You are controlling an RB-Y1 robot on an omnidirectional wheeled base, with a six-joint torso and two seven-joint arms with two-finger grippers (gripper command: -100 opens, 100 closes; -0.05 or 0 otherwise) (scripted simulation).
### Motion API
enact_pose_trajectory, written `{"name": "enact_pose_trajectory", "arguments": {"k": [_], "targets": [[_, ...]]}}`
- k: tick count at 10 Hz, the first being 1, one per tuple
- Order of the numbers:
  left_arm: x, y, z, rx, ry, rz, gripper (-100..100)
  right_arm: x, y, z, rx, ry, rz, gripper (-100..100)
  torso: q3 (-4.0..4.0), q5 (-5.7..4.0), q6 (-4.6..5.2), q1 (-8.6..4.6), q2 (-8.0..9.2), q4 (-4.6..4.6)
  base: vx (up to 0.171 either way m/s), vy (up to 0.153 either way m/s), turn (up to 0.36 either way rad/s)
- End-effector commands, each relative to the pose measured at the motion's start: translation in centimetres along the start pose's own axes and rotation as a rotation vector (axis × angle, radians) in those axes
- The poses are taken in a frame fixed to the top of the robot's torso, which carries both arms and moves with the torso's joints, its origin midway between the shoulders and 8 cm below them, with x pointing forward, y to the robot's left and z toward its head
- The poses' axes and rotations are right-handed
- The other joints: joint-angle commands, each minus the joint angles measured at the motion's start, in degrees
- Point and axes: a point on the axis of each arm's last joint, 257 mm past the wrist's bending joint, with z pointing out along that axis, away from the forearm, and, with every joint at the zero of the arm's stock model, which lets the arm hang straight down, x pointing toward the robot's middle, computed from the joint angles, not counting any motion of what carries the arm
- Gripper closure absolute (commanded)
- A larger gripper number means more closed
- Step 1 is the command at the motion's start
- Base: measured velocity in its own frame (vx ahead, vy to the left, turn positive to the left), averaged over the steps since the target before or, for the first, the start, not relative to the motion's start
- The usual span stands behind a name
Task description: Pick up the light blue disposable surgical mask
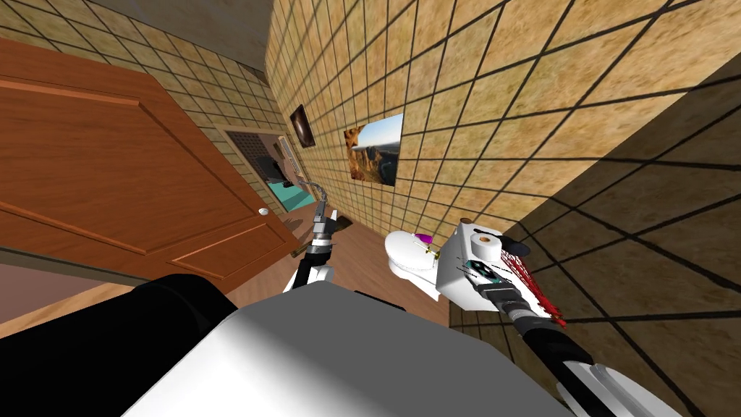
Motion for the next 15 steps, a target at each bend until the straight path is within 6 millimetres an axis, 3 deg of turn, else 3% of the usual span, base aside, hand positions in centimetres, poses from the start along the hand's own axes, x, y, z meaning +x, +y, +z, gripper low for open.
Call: {"name": "enact_pose_trajectory", "arguments": {"k": [1, 4, 6, 11, 15], "targets": [[0.0, 0.0, 0.0, 0.0, 0.0, 0.0, 0, 1.7, -1.2, 0.0, 0.001, 0.041, -0.089, -100, 0.0, 0.0, 0.0, 0.0, 0.0, 0.0, -0.029, 0.03, 0.086], [0.0, 0.0, 0.0, 0.0, 0.0, 0.0, 0, 5.4, -4.4, -0.4, 0.005, 0.143, -0.317, -100, 0.26, -0.31, -0.11, 0.28, 0.92, -0.39, -0.041, 0.023, 0.139], [0.0, 0.0, 0.0, 0.0, 0.0, 0.0, 0, 5.4, -4.4, -0.5, 0.005, 0.144, -0.316, -100, 0.4, -1.52, -0.4, 0.19, 1.36, -0.5, -0.025, 0.014, 0.053], [0.0, 0.0, 0.0, 0.0, 0.0, 0.0, 0, 6.4, -5.4, -0.7, 0.004, 0.174, -0.382, -100, 0.58, -3.48, -0.45, 0.35, 1.87, -0.53, -0.011, 0.009, 0.031], [0.0, 0.0, 0.0, 0.0, 0.0, 0.0, 0, 6.4, -5.4, -0.7, 0.004, 0.174, -0.382, -100, 0.65, -4.4, -0.19, 0.63, 2.05, -0.51, -0.004, 0.005, -0.005]]}}
